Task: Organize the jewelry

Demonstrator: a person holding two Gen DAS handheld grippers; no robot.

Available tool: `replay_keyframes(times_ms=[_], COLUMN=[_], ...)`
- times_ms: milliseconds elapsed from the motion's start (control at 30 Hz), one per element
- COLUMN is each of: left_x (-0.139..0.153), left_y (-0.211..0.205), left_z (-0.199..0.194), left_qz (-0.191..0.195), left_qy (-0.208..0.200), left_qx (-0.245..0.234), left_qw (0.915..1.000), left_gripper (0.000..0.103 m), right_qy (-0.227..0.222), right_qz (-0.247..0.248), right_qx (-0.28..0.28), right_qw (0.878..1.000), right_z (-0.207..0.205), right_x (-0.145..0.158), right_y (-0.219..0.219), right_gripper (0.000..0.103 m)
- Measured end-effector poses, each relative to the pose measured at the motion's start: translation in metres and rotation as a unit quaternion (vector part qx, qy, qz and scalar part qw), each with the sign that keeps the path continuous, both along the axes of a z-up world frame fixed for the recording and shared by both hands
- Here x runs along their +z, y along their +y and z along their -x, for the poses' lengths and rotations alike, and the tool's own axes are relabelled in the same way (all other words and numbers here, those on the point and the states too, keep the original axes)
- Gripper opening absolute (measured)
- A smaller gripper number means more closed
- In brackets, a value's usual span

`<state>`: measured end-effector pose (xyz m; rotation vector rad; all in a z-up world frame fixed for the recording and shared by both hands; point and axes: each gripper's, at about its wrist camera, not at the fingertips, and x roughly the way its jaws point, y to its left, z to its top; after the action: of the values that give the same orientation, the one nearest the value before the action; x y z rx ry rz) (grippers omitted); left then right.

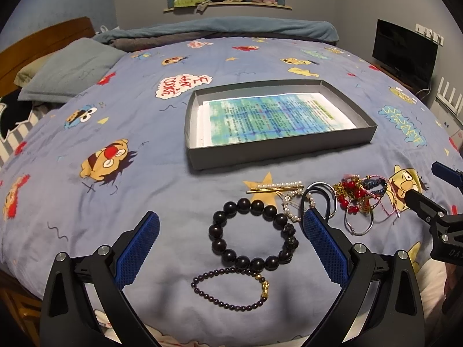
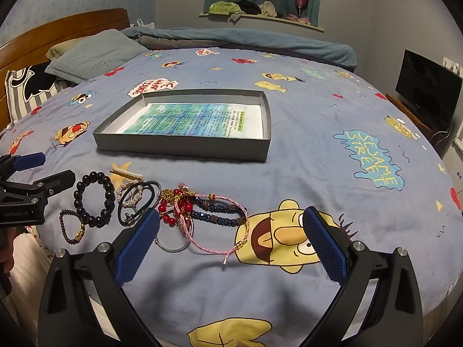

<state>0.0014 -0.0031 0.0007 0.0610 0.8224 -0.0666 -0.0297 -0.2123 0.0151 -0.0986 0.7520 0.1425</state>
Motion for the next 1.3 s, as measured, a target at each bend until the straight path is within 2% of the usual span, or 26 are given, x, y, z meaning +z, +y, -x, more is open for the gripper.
replay_keyframes(times_ms=[1300], left_x=[-0.0033], left_y=[0.0022], left_z=[-0.0032], left_qz=[-0.001], left_qy=[0.006], left_qx=[0.0], left_qw=[1.0], left_gripper=[0.099], right_qy=[0.003], right_qz=[0.009], right_qx=[0.004], right_qw=[1.0], right_z=[-0.0029], right_x=[-0.0034], right_y=[0.0043], right_gripper=[0.098])
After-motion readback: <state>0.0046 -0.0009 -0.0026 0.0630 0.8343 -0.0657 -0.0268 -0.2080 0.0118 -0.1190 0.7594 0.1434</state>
